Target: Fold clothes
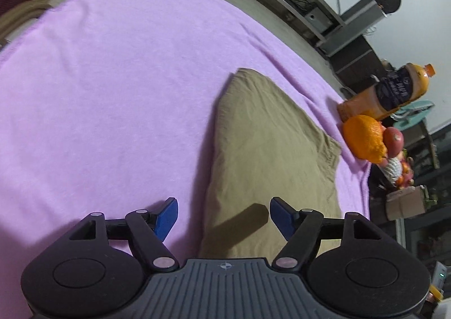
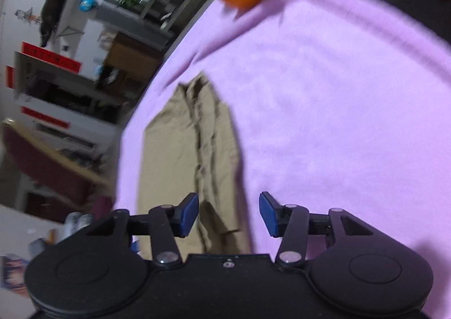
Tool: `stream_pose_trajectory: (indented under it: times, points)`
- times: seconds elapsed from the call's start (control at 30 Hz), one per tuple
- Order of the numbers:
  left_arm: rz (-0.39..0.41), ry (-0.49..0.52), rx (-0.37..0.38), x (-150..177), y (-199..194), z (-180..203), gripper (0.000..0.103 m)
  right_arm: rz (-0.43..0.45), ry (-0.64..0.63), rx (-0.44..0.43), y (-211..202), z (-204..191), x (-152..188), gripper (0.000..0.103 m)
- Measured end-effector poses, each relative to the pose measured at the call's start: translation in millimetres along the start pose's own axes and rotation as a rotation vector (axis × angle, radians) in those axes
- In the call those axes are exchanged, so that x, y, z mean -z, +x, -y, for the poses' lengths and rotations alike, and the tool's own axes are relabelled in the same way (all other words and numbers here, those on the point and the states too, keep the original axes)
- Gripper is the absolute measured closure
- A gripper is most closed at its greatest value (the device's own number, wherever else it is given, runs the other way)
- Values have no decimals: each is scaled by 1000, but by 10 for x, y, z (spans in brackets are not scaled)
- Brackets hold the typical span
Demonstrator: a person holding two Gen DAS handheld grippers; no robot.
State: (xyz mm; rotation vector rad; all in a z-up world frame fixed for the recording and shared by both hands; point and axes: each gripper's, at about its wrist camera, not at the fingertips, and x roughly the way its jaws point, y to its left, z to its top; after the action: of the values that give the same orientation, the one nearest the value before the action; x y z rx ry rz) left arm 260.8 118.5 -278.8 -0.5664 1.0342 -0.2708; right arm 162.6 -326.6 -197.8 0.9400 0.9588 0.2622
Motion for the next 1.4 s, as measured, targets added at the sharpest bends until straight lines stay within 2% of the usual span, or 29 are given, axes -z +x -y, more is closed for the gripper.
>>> stream_pose_trajectory:
  times: [0.1,0.17,0.23,0.3,0.33,0.37,0.47,0.53,0.57,0.67,0.77,0.9,1.03,1.1,1.17,1.2,1.23,1.27,1.3,1.33,1.4]
  points:
    - [-21,17,66,-23,134,31,33,-64,12,-81,178,0,-76,55]
    - [-32,32,105,-36,219,58,31,-55,10,-107,283,-39,-110,54]
    - [-16,62,96,-17,246,132,32,-45,8,-132,387,-79,-142,52]
    - [14,116,44,29,229,262,48,-14,-38,-90,337,-224,-70,55]
    - [31,165,-4,62,204,361,58,2,-62,-68,309,-298,-32,77]
    - [55,221,-36,103,158,472,65,18,-86,-45,282,-371,6,85]
    - [118,355,-98,272,-75,804,73,65,-157,21,200,-593,119,91]
    - [140,401,-103,401,-261,1005,74,97,-205,66,145,-740,195,91]
    - [151,415,-101,471,-352,1111,73,105,-216,61,5,-792,239,91]
    - [170,453,-55,676,-561,1455,73,122,-238,60,-517,-850,319,91]
    - [152,487,4,882,-580,1831,71,172,-261,77,-1077,-770,343,91]
    - [110,551,57,1140,-200,2315,68,241,-280,159,-1604,-516,147,91]
    - [107,592,67,1287,247,2730,68,291,-328,250,-1773,-281,-114,91]
    - [113,608,50,1314,505,2876,65,313,-350,287,-1816,-168,-237,91]
    - [72,608,-2,1314,877,2893,49,334,-348,309,-1752,-15,-380,90]
    - [39,599,-38,1304,1077,2887,49,324,-363,329,-1655,94,-461,89]
    - [-9,563,-79,1272,1252,2833,47,312,-378,349,-1554,205,-542,84]
    - [-19,514,-82,1235,1302,2747,35,295,-335,398,-1474,341,-601,74]
    - [-28,468,-80,1196,1316,2671,35,277,-288,449,-1395,479,-659,66]
    - [-35,438,-70,1155,1248,2625,44,259,-241,500,-1317,616,-717,58]
    - [-33,433,-38,1104,1069,2584,44,276,-198,441,-1429,748,-640,54]
